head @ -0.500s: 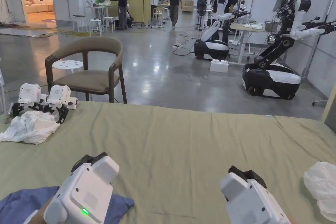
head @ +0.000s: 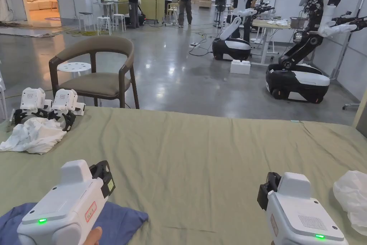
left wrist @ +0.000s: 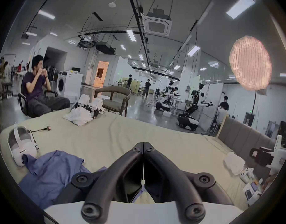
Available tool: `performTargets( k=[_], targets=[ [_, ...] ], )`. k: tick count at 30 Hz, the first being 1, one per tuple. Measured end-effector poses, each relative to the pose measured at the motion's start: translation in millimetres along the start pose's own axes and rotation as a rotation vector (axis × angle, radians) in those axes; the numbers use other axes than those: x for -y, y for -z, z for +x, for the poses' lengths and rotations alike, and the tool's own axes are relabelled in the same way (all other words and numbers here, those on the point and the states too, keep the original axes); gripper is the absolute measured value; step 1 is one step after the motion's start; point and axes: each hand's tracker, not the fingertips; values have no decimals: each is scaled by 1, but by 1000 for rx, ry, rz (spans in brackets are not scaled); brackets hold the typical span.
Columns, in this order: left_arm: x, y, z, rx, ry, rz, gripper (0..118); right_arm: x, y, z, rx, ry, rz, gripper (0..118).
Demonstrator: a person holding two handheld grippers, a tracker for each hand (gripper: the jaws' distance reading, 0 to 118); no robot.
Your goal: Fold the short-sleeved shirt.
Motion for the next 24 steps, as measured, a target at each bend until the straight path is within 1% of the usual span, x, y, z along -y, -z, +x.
performTargets(
  k=[2,5,7,9,11,13,15,18,20,22,24],
  targets=[
    [-3,0,-1,-8,13,0,0,1,0,-4,-7,-18,-9,3],
    [-10,-3,-5,-37,60,-13,0,1,2,-8,-15,-24,-16,3],
    [-11,-3,-10,-36,94,-41,0,2,2,-11,-26,-26,-19,3],
    [-11,-6,-20,-46,152,-80,0,4,3,-15,-37,-50,-20,3],
    [-9,-8,-34,-59,180,-131,0,6,4,-18,-48,-64,-25,3],
    [-7,-11,-53,-76,182,-205,0,10,6,-20,-59,-69,-36,3],
    [-2,-19,-72,-111,183,-332,0,14,8,-23,-70,-77,-53,3],
    [10,-25,-108,-190,122,-481,0,21,10,-27,-83,-89,-71,3],
    [20,-30,-135,-226,53,-535,0,26,12,-31,-93,-99,-89,3],
    [30,-30,-161,-248,13,-586,6,31,13,-34,-102,-107,-105,3],
    [40,-27,-180,-243,-18,-653,24,36,14,-38,-108,-115,-119,3]
  ],
)
